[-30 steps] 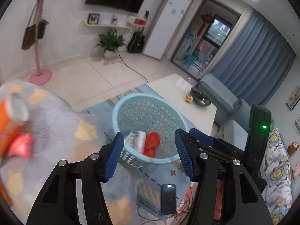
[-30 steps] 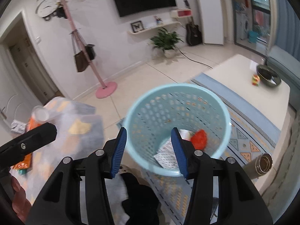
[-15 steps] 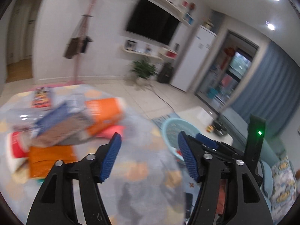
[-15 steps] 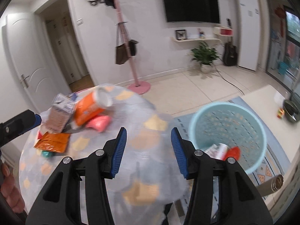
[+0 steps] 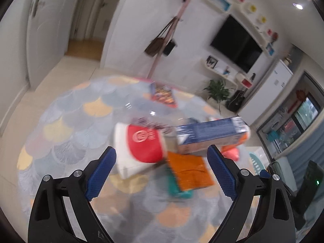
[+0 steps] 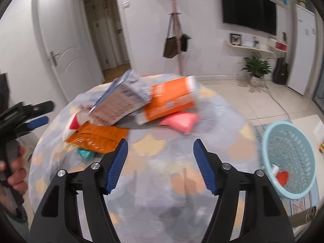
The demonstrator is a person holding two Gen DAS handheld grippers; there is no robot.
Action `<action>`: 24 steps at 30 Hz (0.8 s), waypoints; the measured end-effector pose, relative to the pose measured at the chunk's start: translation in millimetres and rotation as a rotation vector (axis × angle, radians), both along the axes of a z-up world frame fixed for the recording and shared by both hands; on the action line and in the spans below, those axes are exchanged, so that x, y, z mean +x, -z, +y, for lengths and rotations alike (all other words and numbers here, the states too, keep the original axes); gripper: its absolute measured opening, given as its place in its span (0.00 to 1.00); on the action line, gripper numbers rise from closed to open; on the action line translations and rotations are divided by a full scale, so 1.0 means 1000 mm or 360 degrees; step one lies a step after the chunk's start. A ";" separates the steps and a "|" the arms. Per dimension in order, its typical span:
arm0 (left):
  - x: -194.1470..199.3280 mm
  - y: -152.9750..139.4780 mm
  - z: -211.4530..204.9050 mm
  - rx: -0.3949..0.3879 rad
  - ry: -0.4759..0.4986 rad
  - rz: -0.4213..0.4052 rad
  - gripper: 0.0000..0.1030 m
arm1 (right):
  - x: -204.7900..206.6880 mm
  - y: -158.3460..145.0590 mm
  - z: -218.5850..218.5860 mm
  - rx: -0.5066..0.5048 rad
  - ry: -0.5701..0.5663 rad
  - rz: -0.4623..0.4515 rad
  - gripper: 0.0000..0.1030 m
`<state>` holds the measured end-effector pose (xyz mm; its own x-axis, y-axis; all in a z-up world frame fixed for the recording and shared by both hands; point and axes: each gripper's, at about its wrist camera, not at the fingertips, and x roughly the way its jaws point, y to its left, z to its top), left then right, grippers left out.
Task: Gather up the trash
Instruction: 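Move both open tools back to the table, then grasp the red-white paper cup with the left tool while the right tool reaches the orange packet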
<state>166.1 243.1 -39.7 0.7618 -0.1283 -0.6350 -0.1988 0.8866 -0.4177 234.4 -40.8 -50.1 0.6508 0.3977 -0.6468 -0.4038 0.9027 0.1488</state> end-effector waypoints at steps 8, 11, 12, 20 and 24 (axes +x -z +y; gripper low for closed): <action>0.024 0.040 0.016 -0.0161 -0.0010 0.0128 0.86 | -0.010 0.014 0.043 -0.0019 -0.0092 -0.0032 0.68; 0.033 0.048 0.015 -0.0142 -0.0024 0.0149 0.86 | -0.012 0.018 0.052 -0.0047 -0.0117 -0.0034 0.68; 0.033 0.051 0.014 -0.0124 -0.0035 0.0154 0.86 | -0.013 0.018 0.053 -0.0054 -0.0126 -0.0038 0.68; 0.041 0.059 0.015 -0.0066 -0.0081 0.0167 0.84 | -0.015 0.012 0.064 -0.0089 -0.0186 -0.0058 0.69; 0.041 0.059 0.013 -0.0031 -0.0068 0.0140 0.76 | -0.012 0.010 0.077 -0.0092 -0.0225 -0.0036 0.72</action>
